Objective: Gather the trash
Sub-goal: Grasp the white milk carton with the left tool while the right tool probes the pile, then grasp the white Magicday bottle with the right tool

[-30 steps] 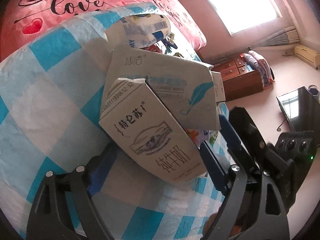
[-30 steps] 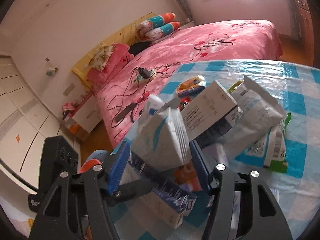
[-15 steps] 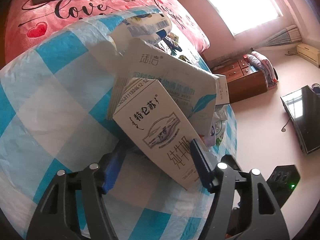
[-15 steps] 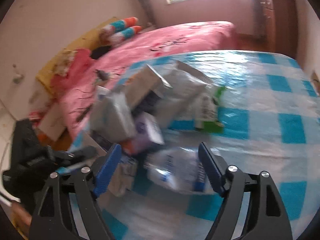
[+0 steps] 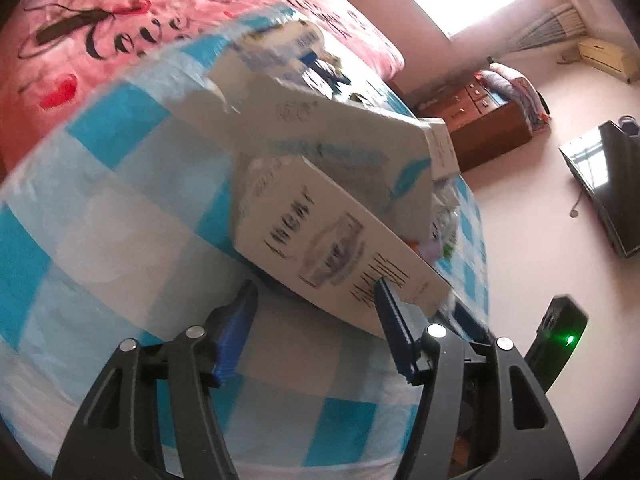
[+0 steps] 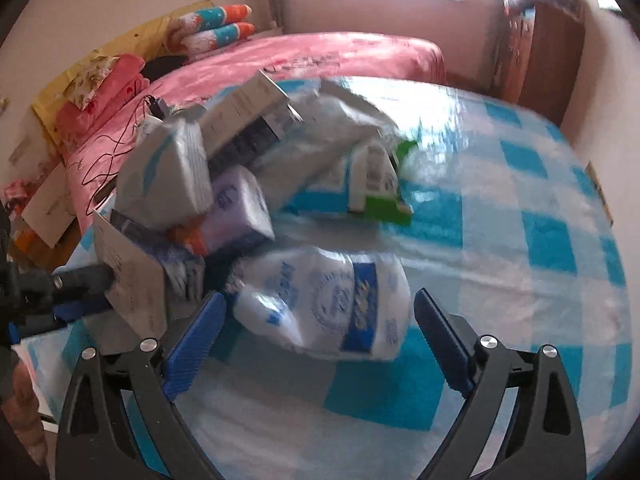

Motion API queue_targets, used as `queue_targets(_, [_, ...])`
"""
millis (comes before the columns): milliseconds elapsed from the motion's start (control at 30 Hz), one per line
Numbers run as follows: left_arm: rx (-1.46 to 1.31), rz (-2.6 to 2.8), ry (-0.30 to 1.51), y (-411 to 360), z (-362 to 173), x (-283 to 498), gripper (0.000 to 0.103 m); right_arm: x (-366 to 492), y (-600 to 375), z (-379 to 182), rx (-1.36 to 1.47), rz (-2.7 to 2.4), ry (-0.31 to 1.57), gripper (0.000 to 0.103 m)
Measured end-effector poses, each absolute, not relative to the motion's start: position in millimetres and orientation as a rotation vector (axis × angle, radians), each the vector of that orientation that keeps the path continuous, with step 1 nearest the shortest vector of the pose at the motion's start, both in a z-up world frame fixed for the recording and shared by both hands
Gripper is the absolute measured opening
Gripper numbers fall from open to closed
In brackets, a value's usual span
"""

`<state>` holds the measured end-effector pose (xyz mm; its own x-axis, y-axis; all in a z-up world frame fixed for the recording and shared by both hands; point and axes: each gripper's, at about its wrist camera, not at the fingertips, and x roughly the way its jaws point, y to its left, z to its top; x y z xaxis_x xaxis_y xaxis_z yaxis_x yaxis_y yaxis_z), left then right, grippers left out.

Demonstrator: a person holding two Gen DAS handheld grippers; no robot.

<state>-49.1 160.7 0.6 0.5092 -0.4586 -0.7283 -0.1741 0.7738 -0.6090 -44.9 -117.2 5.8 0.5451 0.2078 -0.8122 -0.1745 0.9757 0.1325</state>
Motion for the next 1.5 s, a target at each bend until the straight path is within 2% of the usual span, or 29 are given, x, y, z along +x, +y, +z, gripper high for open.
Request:
queue_targets(67, [-0.691, -0.146, 1.024, 171.0, 5.8, -46.8, 0.062, -47.2, -123.3, 6.5, 0.03, 0.202, 0.957, 0.094])
queue_targets(167, [-0.73, -0.082, 1.034, 180.2, 9.5, -48.5, 0.071, -52.9, -135.5, 7.0, 0.037, 0.178, 0.959, 0.094])
queue_targets(233, [-0.723, -0.089, 1.008, 178.6, 15.9, -54.7, 0.072, -55.9, -143.2, 10.1, 0.049, 0.181, 0.951, 0.094])
queue_targets(500, [0.114, -0.313, 0.761, 113.8, 66.7, -68.5, 0.078, -61.1, -167.5, 19.4, 0.139, 0.236, 0.96, 0.094])
queue_targets(633, [0.58, -0.349, 0.635, 79.6, 56.1, -77.5, 0.078, -59.3, -175.5, 21.8, 0.253, 0.297, 0.976, 0.094])
queue_targets(767, [0.815, -0.388, 0.589, 62.2, 41.5, -77.4, 0.078, -55.0, -171.0, 26.6, 0.288, 0.325, 0.969, 0.094])
queue_targets(1233, [0.97, -0.52, 0.615, 29.0, 11.7, -75.9, 0.078, -28.8, -121.9, 22.4, 0.096, 0.326, 0.952, 0.094])
queue_targets(1500, [0.833, -0.467, 0.62, 26.1, 15.6, -70.2, 0.064, -20.0, -116.5, 16.3, 0.073, 0.28, 0.939, 0.095])
